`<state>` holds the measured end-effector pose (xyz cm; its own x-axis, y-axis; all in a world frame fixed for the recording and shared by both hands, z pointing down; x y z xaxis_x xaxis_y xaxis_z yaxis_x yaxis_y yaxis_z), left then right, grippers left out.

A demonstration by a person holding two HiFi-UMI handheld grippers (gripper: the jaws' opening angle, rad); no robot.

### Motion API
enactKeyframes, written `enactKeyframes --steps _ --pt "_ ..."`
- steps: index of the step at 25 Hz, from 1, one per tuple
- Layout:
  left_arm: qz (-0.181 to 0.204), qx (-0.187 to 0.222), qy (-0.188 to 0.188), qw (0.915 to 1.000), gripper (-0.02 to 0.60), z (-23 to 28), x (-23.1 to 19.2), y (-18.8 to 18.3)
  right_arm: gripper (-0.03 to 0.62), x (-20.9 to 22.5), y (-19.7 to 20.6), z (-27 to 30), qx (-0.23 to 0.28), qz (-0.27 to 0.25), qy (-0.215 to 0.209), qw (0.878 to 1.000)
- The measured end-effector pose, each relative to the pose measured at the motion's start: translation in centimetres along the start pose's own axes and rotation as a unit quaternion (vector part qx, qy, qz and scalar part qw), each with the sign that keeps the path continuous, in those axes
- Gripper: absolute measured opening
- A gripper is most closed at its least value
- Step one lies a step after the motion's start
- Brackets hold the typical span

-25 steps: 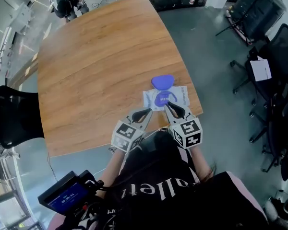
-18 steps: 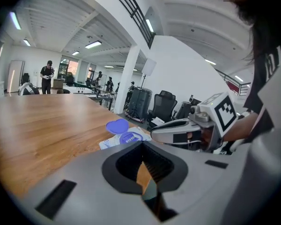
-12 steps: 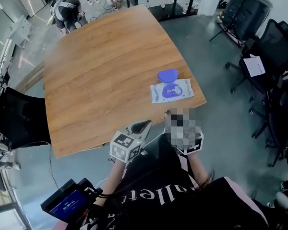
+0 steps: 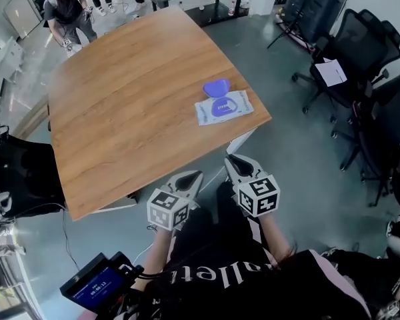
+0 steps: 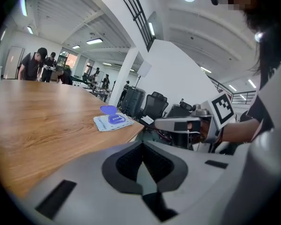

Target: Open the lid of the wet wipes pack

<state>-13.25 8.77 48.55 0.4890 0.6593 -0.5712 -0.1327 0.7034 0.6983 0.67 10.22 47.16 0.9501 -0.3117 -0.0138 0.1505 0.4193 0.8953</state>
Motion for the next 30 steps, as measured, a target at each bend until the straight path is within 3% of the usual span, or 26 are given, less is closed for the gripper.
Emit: enactKeyframes --steps 9,16,30 --pt "-0.006 0.002 0.018 0.9998 0.002 0.6 3.4 1.8 0.048 -1.2 1.7 -2.8 -0.007 -0.001 -0.018 1.000" --pt "-0.017 0.031 0.006 0.9994 0.002 1.5 7.5 3.1 0.048 -0.8 2.7 -6.8 0.004 -0.012 -0.047 0.999" --pt "-0.031 0.061 -0.021 0.9975 0.002 2.8 16.5 10.2 0.048 -0.2 8.9 -15.9 -0.001 -0.021 -0.087 0.996"
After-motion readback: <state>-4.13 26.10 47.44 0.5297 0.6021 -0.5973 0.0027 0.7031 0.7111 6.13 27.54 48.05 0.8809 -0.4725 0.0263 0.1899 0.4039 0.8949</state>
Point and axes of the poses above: the fingertips, and each gripper's own axes: z forward along the fingers, x to its right, y out of its underside, the point moved 5 cm from there along -z, backward along the fingers, and after that the axes turned 15 degrees about -z, right-handed, at the moved point
